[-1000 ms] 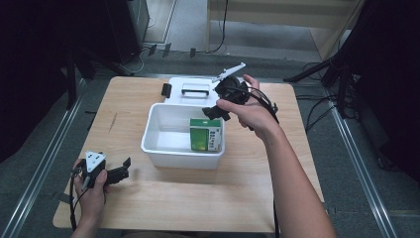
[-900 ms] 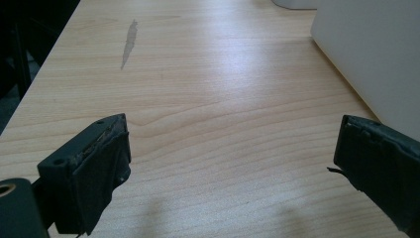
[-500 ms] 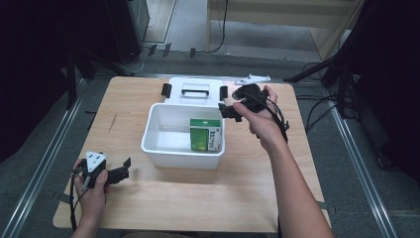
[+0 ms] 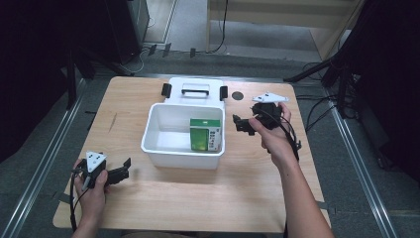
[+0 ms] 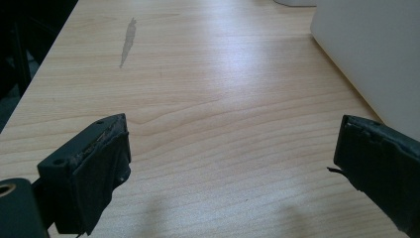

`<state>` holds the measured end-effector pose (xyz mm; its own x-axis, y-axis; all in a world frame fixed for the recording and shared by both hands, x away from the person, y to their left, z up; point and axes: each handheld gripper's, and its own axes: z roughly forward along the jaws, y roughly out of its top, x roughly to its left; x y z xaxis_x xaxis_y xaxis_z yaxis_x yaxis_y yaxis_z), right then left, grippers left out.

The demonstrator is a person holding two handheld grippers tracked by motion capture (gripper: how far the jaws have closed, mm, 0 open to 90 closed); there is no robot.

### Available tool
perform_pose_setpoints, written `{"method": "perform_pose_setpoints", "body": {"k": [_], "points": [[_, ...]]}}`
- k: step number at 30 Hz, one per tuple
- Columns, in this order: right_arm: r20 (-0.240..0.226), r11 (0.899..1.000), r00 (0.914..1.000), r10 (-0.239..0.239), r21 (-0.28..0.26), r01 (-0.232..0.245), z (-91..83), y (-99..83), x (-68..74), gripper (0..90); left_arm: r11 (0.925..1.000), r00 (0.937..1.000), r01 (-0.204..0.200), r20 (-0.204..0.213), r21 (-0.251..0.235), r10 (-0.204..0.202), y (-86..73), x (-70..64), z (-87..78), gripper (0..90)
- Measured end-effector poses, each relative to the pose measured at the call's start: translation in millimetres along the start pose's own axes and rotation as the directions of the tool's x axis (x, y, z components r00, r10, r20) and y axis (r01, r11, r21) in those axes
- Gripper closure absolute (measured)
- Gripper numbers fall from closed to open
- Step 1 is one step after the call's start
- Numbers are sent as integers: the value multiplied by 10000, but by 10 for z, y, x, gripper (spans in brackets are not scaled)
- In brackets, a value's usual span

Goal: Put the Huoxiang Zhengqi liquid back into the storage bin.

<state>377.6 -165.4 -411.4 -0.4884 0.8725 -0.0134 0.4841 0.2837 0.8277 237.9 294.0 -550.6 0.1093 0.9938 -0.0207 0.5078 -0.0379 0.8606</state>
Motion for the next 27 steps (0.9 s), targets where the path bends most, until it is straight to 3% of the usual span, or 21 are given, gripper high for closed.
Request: {"method": "perform_pose_setpoints", "body": {"k": [18, 20, 27], "points": [[741, 9972, 9957, 550, -548, -511, -217, -748, -229, 0, 10000, 9999, -8, 104, -10, 8, 0, 8, -5, 21], [1001, 9967, 9927, 667, -522, -618, -241, -843, -267, 0, 10000, 10000, 12, 94, -32, -11, 0, 6, -1, 21], [1220, 9928, 9865, 1091, -622, -1021, -348, -1156, -413, 0, 9999, 9999, -111, 12, -24, 111, -1, -8, -4, 21]]}}
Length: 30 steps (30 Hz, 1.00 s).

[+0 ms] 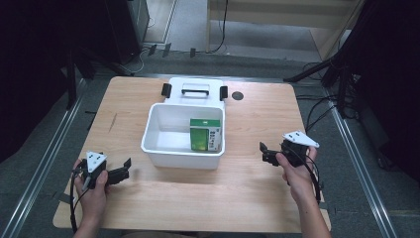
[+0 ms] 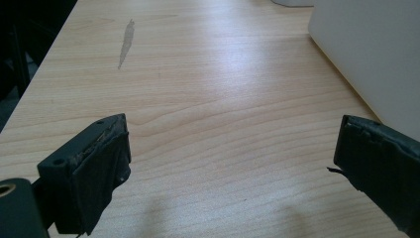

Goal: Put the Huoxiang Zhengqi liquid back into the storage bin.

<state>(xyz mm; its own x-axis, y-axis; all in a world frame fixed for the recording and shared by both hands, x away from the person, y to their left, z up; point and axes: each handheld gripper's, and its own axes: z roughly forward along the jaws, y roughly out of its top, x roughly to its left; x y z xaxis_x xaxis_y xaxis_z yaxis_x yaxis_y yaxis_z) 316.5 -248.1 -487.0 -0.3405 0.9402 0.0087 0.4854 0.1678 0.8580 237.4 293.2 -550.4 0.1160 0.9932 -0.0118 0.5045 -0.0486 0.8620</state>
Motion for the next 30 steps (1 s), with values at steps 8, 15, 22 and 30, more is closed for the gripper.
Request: {"method": "perform_pose_setpoints", "body": {"k": [8, 15, 22, 30], "points": [[325, 9997, 9992, 249, 66, -252, -166, -372, -257, 0, 10000, 10000, -25, -68, 8, 25, 1, -8, 2, 21], [642, 9987, 9966, 511, 34, -514, -339, -660, -415, 0, 10000, 10000, 4, -92, -14, -4, 0, -6, 4, 21], [986, 9977, 9931, 634, 186, -655, -504, -928, -511, 0, 10000, 10000, 19, -88, 5, -19, 0, -4, -1, 21], [1177, 9969, 9904, 723, -378, -683, -695, -1099, -510, 0, 10000, 9999, -3, -132, -30, 2, -1, -16, 4, 21]]}}
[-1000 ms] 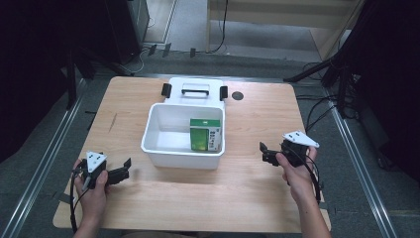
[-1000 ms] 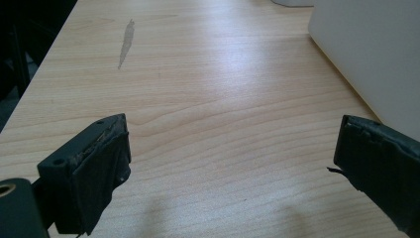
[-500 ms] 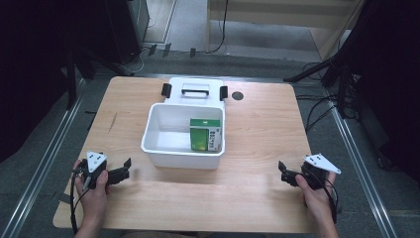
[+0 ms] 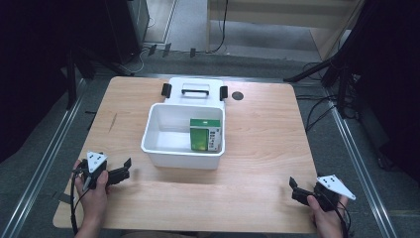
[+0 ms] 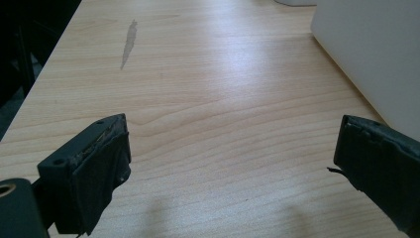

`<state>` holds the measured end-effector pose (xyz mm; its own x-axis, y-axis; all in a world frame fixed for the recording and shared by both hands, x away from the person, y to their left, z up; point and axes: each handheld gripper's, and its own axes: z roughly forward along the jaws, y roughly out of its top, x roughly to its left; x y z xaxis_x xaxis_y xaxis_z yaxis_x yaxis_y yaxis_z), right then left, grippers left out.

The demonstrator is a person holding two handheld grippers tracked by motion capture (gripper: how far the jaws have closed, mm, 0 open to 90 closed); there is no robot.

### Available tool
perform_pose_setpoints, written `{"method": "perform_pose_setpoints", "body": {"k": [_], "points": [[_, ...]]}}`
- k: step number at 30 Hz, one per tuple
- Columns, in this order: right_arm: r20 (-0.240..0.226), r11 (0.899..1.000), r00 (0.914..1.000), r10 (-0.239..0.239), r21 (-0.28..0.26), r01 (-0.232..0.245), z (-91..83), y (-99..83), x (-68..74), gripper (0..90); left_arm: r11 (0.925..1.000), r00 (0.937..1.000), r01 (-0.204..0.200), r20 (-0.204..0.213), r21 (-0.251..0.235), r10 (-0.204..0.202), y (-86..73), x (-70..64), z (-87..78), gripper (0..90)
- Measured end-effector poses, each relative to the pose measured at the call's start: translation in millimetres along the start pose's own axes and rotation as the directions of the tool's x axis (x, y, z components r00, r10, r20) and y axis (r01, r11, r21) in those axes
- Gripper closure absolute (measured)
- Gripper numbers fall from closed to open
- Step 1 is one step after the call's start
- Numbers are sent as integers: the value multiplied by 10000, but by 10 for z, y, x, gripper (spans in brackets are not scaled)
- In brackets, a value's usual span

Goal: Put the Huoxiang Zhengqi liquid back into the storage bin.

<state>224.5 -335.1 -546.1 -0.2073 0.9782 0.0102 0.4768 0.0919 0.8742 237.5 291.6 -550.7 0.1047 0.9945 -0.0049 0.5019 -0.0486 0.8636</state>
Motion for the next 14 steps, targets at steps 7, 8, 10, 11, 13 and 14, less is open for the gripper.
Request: {"method": "perform_pose_setpoints", "body": {"k": [7, 8, 10, 11, 13, 14], "points": [[245, 9986, 9994, 260, 465, -271, 63, 29, -26, 7, 10000, 10000, 12, 75, 23, -12, 0, 6, -4, 21], [182, 9987, 9992, 355, 368, -362, 60, 28, -38, 28, 10000, 10000, 19, 91, 35, -19, 1, 9, -5, 21], [357, 9986, 9980, 519, 82, -522, 47, 25, -62, 162, 10000, 10000, 24, 90, 33, -24, 1, 10, -2, 21], [404, 9982, 9974, 599, 66, -602, 47, 28, -68, 161, 10000, 10000, 26, 86, 33, -26, 1, 10, -1, 21], [137, 9978, 9978, 654, 56, -655, 51, 30, -84, 151, 10000, 10000, 29, 80, 31, -29, 1, 11, -1, 21], [59, 9982, 9982, 594, -33, -594, 50, 30, -83, 158, 10000, 10000, 36, 76, 30, -36, 1, 11, -2, 21]]}}
